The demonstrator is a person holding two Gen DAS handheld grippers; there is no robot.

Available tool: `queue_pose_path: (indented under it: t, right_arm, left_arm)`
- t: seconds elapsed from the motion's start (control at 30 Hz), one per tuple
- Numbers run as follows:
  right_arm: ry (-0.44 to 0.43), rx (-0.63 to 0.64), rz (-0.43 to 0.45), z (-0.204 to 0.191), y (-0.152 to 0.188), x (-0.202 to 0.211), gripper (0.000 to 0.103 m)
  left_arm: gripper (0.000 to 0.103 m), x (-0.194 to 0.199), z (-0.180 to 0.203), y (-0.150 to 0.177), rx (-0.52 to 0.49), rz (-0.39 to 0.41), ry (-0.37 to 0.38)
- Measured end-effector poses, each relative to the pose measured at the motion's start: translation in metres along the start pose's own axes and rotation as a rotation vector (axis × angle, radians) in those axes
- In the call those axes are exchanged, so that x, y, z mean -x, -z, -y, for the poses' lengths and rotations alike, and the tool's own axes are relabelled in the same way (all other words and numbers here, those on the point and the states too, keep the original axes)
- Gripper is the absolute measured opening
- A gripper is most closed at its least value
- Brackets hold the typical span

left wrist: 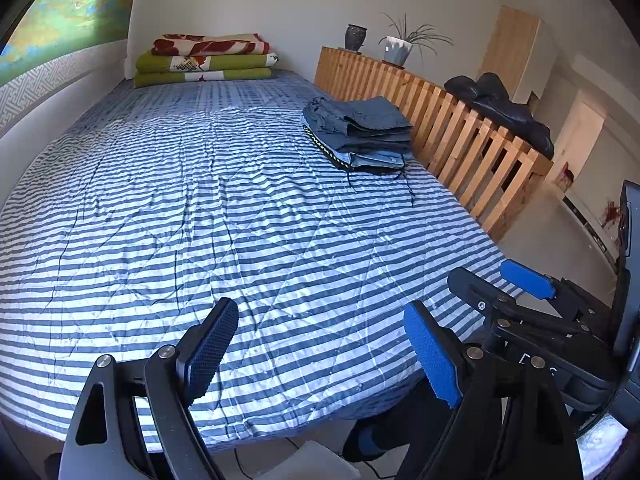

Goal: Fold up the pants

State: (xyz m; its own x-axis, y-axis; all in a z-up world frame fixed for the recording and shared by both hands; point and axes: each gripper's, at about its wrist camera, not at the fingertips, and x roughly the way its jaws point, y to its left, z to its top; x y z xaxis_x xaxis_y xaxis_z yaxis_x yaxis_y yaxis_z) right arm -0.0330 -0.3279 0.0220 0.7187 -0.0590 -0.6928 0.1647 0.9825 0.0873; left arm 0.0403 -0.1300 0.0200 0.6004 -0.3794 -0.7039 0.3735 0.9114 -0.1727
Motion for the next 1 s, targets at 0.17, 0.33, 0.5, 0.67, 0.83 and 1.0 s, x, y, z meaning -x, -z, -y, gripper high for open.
queue_pose_path:
  t: [0.17,0.33,0.5,0.67,0.83,1.0]
  right_arm:
    - [0.001,0.0,-0.002,0.001,0.0,-0.001,0.072]
    - [0.0,0.0,-0.005,0.002,0.001,-0.003,0.072]
    - [-0.001,0.001,-0.006,0.002,0.001,-0.004,0.072]
    - [-0.004,0.008,-0.013,0.003,0.001,-0.008,0.072]
    - [-0.005,0.015,-0.023,0.003,0.001,-0.014,0.072]
    - [-0.003,0.015,-0.037,0.003,0.0,-0.021,0.072]
  left_arm:
    - [0.087,-0.001,0.001,0.0,-0.002,-0.001,0.002]
    - [0.087,-0.001,0.001,0.0,-0.004,-0.003,0.004]
    - [0.087,-0.001,0.0,0.0,-0.003,-0.006,0.006]
    - [0.087,-0.003,-0.001,-0.001,0.001,-0.009,0.008]
    - [0.088,-0.006,-0.003,-0.001,-0.001,-0.008,0.005]
    - [0.088,-0.014,-0.007,-0.001,0.008,-0.022,0.008]
